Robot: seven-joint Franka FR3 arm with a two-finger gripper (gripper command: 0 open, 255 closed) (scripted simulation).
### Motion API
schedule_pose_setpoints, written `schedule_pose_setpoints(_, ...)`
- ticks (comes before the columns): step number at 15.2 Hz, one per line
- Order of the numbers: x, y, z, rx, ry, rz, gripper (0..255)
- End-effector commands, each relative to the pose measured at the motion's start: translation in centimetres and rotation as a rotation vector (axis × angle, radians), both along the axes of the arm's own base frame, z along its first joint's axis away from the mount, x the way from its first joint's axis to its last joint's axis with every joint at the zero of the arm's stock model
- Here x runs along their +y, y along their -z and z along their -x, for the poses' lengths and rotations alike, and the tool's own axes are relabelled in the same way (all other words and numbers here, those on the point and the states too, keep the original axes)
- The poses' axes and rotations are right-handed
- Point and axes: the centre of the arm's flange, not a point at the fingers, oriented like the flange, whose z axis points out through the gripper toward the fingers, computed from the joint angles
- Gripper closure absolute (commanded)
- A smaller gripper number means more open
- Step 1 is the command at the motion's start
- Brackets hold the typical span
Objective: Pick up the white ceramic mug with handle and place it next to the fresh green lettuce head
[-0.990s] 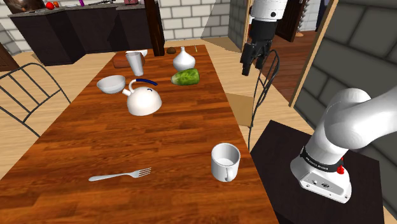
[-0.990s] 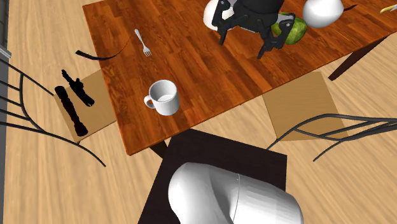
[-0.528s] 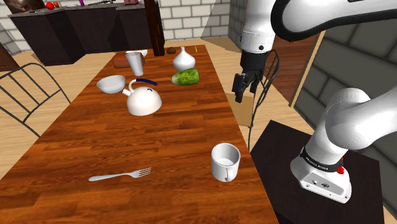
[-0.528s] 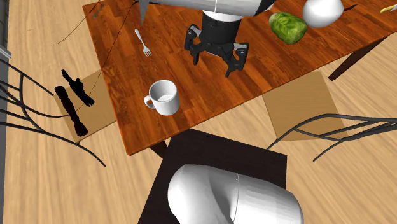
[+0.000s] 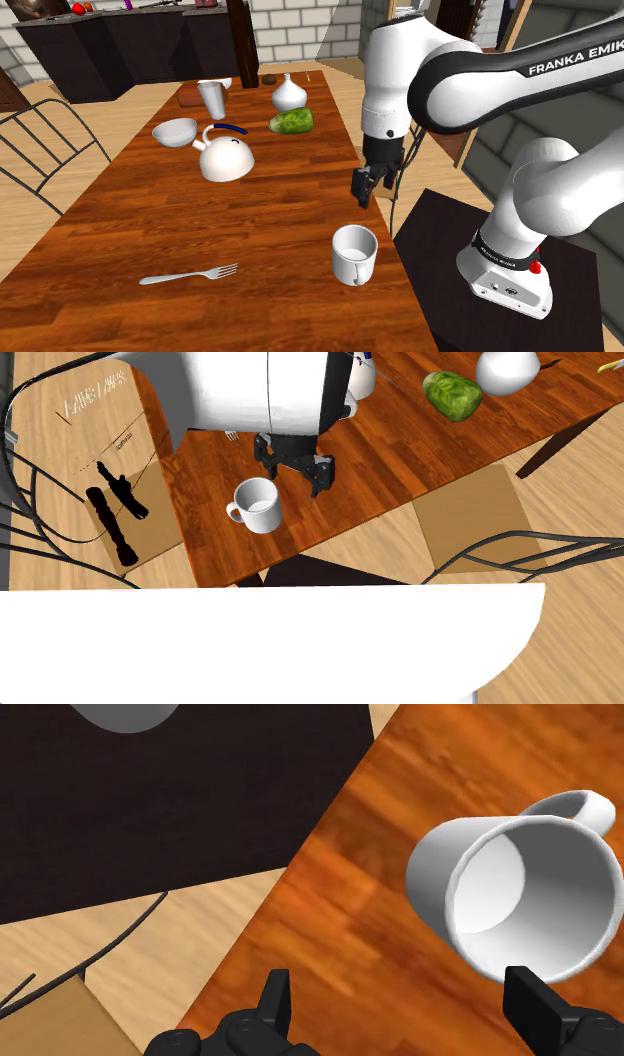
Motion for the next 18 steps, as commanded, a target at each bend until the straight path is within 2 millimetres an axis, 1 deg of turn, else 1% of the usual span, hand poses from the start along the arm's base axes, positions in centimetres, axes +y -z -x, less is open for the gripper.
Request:
schedule_pose_setpoints(1,1.6,2.0,0.0,0.014,0.008,0.004,0)
schedule_pose_setpoints(4,4.3,4.9,0.4,0.035,0.019,0.011,0)
schedule_pose_setpoints(5,4.8,5.4,0.5,0.038,0.021,0.012,0)
schedule_pose_setpoints(12,4.9,9.1,0.8,0.038,0.021,0.012,0)
schedule_pose_setpoints(13,4.9,9.4,0.9,0.038,0.021,0.012,0)
schedule_pose_setpoints(18,4.9,9.4,0.9,0.038,0.021,0.012,0)
